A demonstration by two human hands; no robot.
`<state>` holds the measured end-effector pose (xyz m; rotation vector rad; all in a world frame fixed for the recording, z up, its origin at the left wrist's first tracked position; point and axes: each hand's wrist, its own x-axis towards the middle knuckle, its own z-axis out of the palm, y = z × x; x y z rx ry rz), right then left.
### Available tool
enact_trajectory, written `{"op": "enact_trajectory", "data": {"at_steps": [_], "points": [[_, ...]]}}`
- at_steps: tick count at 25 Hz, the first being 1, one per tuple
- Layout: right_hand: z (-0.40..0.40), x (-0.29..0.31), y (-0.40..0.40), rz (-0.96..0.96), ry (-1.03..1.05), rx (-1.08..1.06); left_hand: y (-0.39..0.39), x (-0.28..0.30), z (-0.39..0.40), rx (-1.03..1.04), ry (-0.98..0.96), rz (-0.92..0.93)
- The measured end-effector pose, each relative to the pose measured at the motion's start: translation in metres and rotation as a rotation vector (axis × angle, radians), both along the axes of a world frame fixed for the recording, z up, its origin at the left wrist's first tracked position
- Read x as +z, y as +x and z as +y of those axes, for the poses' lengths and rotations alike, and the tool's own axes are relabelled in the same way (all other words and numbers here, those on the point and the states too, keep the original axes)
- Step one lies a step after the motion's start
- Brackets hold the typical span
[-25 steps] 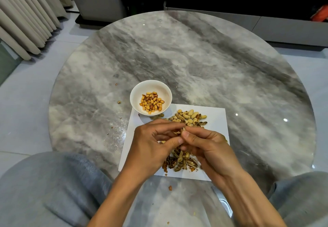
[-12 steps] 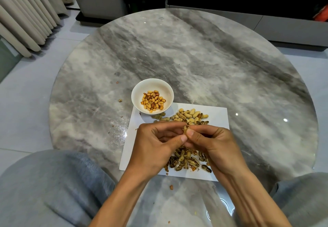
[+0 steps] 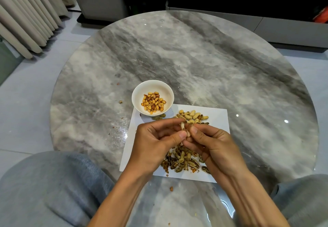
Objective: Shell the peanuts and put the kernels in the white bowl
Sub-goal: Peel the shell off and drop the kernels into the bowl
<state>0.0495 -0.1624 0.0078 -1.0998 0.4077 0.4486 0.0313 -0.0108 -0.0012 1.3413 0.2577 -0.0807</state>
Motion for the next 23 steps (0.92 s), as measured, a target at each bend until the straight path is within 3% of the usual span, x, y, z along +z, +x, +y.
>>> {"op": "enact_trajectory", "data": {"at_steps": [4,10,12,14,19,23], "points": [[0.003,-0.004,-0.002,-0.024,0.045,-0.053,0.0,-0.007,-0.009,0.104,-0.158,0.138],[0.007,-0.016,-0.006,-0.648,-0.7,0.135,0.001,-0.004,-0.021,0.183,-0.604,0.378],[0.007,-0.022,-0.008,-0.865,-0.895,0.176,0.001,-0.002,-0.023,0.193,-0.676,0.41],[0.009,-0.024,-0.009,-0.952,-0.981,0.177,0.002,-0.001,-0.024,0.218,-0.709,0.442],[0.007,-0.025,-0.008,-0.78,-0.889,0.146,0.002,-0.008,-0.023,0.199,-0.664,0.456],[0.005,-0.024,-0.01,-0.471,-0.75,0.107,-0.001,-0.013,-0.023,0.156,-0.561,0.521]]}}
